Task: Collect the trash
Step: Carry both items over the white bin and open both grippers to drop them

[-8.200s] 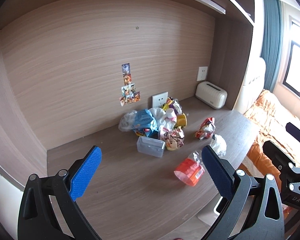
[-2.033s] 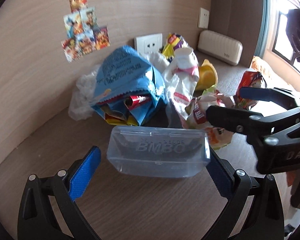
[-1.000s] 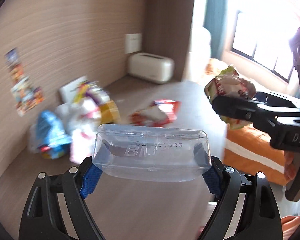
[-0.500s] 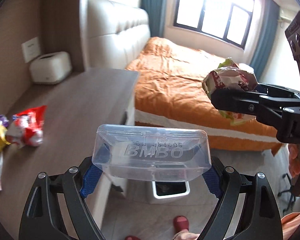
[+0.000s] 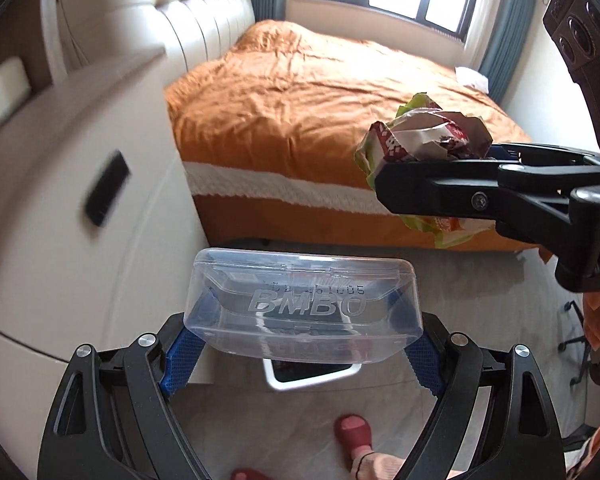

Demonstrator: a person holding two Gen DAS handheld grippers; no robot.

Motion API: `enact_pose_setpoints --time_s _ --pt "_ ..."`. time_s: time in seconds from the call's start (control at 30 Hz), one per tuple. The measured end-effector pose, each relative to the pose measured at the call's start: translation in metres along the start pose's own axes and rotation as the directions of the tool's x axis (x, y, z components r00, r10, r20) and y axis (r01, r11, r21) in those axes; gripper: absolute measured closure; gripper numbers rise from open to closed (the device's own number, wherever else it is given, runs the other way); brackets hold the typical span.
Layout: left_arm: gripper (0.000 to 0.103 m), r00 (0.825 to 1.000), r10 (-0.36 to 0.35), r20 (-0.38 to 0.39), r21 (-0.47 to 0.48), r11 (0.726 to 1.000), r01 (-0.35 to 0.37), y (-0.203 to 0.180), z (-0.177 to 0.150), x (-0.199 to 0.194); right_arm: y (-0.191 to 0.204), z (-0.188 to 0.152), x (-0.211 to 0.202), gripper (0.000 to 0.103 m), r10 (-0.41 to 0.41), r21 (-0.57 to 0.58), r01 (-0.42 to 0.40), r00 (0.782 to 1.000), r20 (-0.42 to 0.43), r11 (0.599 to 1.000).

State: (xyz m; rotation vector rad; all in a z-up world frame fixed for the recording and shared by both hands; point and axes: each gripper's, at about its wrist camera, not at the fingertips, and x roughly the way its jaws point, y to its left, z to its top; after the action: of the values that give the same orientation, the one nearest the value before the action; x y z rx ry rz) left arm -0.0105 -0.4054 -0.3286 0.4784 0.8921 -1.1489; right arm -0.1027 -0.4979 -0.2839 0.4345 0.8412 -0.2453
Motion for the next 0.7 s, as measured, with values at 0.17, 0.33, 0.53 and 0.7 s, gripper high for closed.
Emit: enact_pose_setpoints --time_s 0.17,0.33,0.53,0.7 --pt "0.019 0.998 -0.030 -0.059 -0.018 0.999 0.029 0.002 -0.024 0.086 -0.041 -0.030 0.068 0.036 0.019 0.016 -0.018 0.997 -0.069 1.000" --pt "0.019 0.992 -0.066 -0.106 -0.028 0.998 0.063 0.004 -0.054 0.158 -0.071 -0.064 0.135 0.036 0.029 -0.003 -0.030 0.991 -0.130 1.000" --pt "0.005 0.984 -0.131 -0.125 -0.045 0.991 0.126 0.012 -0.088 0.221 -0.098 -0.102 0.200 0.004 0.029 -0.027 -0.035 0.981 -0.193 0.999" --pt "0.005 0.985 -0.092 -0.146 -0.020 0.996 0.090 0.018 -0.111 0.248 -0.106 -0.134 0.238 0.004 -0.012 -0.075 -0.007 0.969 -0.245 0.997"
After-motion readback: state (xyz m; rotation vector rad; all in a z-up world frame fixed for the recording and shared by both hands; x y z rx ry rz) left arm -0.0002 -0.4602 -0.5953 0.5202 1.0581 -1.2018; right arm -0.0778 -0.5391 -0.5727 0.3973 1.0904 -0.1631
